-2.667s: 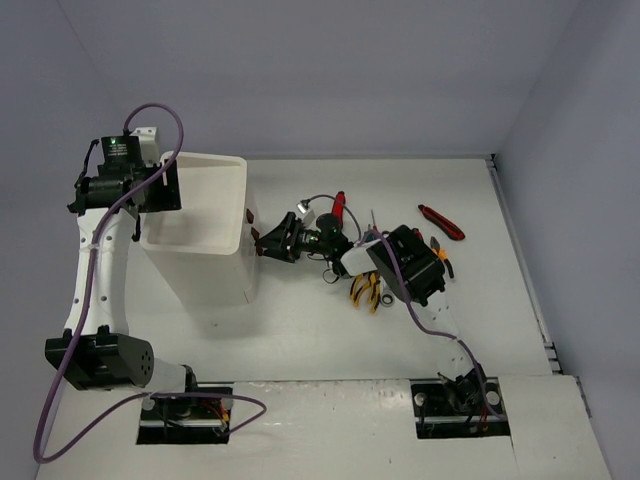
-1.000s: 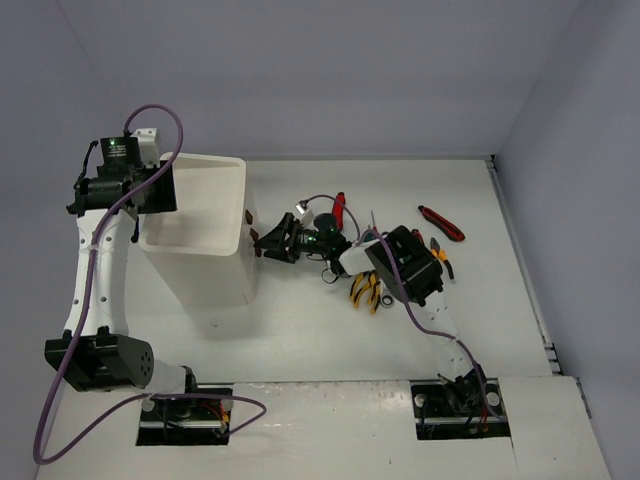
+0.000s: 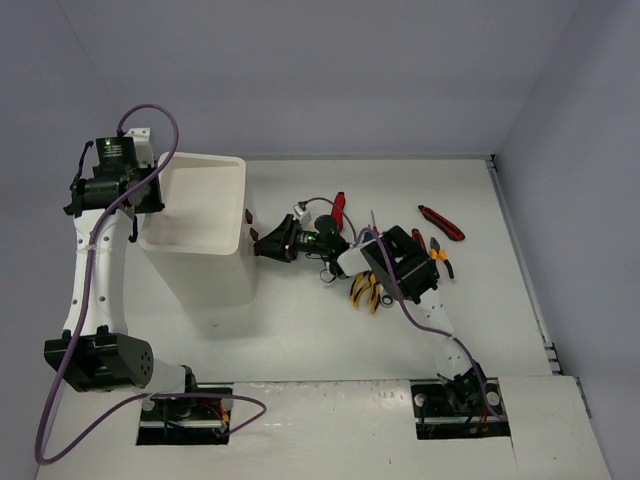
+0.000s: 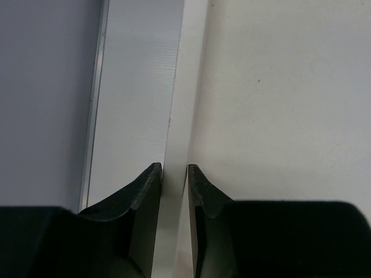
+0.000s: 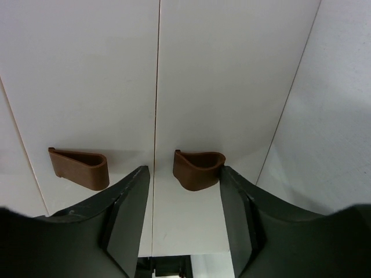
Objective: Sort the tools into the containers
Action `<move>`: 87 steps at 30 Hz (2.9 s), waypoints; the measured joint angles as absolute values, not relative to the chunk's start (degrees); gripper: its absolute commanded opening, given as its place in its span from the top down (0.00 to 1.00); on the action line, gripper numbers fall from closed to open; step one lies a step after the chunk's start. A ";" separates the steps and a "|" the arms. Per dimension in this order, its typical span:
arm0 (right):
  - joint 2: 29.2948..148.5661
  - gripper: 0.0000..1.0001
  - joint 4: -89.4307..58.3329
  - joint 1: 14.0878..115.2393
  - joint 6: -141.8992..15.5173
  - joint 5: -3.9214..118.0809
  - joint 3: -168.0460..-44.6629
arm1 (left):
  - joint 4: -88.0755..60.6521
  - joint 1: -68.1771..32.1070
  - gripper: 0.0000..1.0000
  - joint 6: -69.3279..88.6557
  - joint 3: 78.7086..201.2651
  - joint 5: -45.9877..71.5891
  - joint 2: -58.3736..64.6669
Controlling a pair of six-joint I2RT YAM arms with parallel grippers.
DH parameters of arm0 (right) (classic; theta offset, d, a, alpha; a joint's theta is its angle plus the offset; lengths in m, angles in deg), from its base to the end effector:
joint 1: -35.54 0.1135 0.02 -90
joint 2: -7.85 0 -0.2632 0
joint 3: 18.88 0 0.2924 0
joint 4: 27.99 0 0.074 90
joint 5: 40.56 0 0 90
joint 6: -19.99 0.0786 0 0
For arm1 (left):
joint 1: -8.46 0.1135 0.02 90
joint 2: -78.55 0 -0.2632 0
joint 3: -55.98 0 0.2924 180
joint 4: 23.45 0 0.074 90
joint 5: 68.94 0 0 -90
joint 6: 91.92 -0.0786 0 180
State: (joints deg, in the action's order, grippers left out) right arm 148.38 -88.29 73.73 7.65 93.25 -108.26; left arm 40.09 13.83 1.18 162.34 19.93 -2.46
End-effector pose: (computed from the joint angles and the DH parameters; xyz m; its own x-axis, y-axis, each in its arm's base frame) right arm 0.3874 0.3739 0.0739 -0.9339 0.1623 -0.3185 -0.3322 -0.0651 0.9409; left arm 0.3616 0.0324 0.4043 -0.6104 -0.1117 -0.7842 -0.1113 0.9923 -0.0547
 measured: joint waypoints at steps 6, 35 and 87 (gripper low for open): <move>148.38 0.84 -87.76 73.87 8.00 93.05 -108.28 | 39.99 13.85 0.86 1.05 162.32 20.05 -2.44; 137.63 1.00 -83.49 70.40 -6.63 90.69 -95.72 | 39.36 13.49 1.00 0.44 162.32 19.83 -2.77; 91.32 0.46 -18.35 61.45 -47.35 56.62 -84.77 | 39.69 12.50 0.29 3.86 168.24 17.34 7.87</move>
State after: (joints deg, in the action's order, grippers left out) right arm 91.32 -18.35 61.45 -47.35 56.62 -84.77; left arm 39.69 12.50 3.86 168.24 17.34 7.87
